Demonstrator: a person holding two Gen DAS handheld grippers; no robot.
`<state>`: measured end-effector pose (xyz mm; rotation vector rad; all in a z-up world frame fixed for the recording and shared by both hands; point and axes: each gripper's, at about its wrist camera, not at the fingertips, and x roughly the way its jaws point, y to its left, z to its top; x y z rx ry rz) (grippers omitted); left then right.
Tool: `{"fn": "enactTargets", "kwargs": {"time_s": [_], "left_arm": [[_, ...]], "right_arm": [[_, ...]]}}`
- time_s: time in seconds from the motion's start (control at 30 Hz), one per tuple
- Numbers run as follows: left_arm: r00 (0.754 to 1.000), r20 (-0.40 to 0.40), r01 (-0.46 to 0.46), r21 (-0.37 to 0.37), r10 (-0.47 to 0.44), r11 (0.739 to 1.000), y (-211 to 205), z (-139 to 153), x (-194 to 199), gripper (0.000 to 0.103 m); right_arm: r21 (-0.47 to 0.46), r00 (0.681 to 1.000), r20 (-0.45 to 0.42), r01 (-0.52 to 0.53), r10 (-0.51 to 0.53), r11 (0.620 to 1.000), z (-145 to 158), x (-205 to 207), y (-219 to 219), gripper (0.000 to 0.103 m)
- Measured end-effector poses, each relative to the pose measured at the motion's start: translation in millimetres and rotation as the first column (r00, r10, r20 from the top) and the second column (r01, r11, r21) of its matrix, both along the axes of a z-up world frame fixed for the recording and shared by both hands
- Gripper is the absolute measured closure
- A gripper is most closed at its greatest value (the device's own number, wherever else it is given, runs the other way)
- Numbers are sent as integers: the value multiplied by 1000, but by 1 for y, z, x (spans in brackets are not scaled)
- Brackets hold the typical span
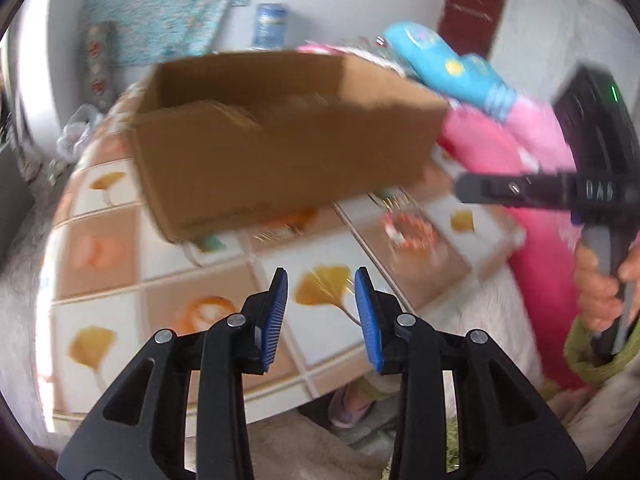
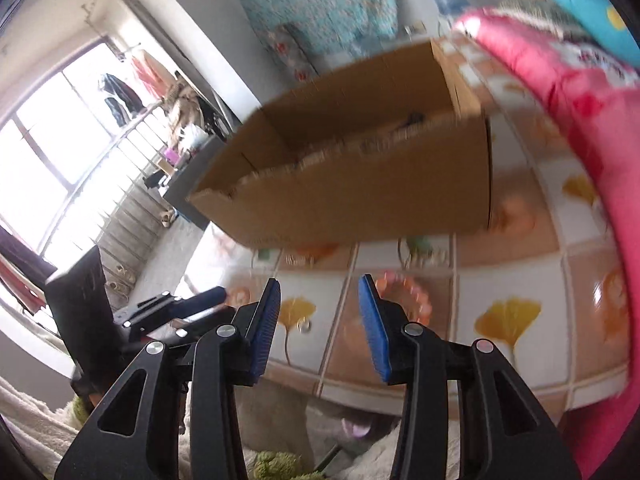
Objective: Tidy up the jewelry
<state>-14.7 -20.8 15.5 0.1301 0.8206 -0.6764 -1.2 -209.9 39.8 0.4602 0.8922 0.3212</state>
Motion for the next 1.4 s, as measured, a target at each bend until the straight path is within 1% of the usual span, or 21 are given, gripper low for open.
{"fn": "enactTargets", "kwargs": {"time_s": [0.1, 0.17, 0.23, 0.27, 0.3, 0.33, 0.4, 0.53, 0.8, 1.0, 1.1, 1.2, 1.33, 1.4], "left_arm": [[1000, -1, 24, 41, -24, 999, -18, -17, -3, 70], [999, 19, 49, 59, -50, 997, -26, -22, -5, 70], [995, 48, 79, 93, -84, 992, -30, -26, -9, 70], [994, 61, 87, 125, -95, 988, -34, -29, -9, 72], [993, 65, 91, 142, -101, 986, -35, -32, -8, 76], [992, 67, 95, 158, -107, 983, -37, -34, -8, 77], [991, 73, 101, 157, -113, 982, -38, -35, -8, 79], [988, 81, 117, 155, -131, 981, -40, -36, -5, 81], [982, 93, 147, 155, -163, 977, -48, -36, -3, 93], [982, 98, 144, 152, -160, 978, -50, -37, -3, 94], [983, 106, 131, 157, -149, 979, -50, -38, -3, 94], [986, 101, 117, 148, -133, 982, -47, -38, 0, 94], [988, 100, 103, 144, -118, 984, -43, -38, 3, 94], [988, 96, 104, 139, -117, 985, -42, -37, 4, 94]], "right_arm": [[-26, 1000, -16, -8, 8, 1000, -7, 1, 9, 65], [-49, 1000, -13, -21, 21, 999, -8, 0, 16, 65], [-82, 999, -11, -36, 35, 996, -9, -1, 21, 66], [-98, 999, -14, -43, 42, 994, -10, 0, 23, 66], [-107, 999, -16, -47, 45, 993, -11, -1, 25, 67], [-116, 999, -15, -50, 48, 992, -10, -1, 25, 67], [-122, 999, -14, -53, 52, 991, -12, -2, 23, 68], [-104, 999, -25, -44, 42, 994, -16, -1, 17, 68], [-84, 999, -33, -31, 28, 996, -25, 2, 10, 68], [-94, 1000, -22, 11, -13, 995, -19, 2, 1, 68], [-156, 998, 6, 65, -64, 986, -13, 5, -7, 68], [-251, 995, 19, 102, -100, 963, -14, 16, -13, 68], [-356, 996, 4, 81, -85, 931, -23, 33, -12, 69], [-392, 998, -8, 61, -69, 918, -28, 39, -7, 72]]}}
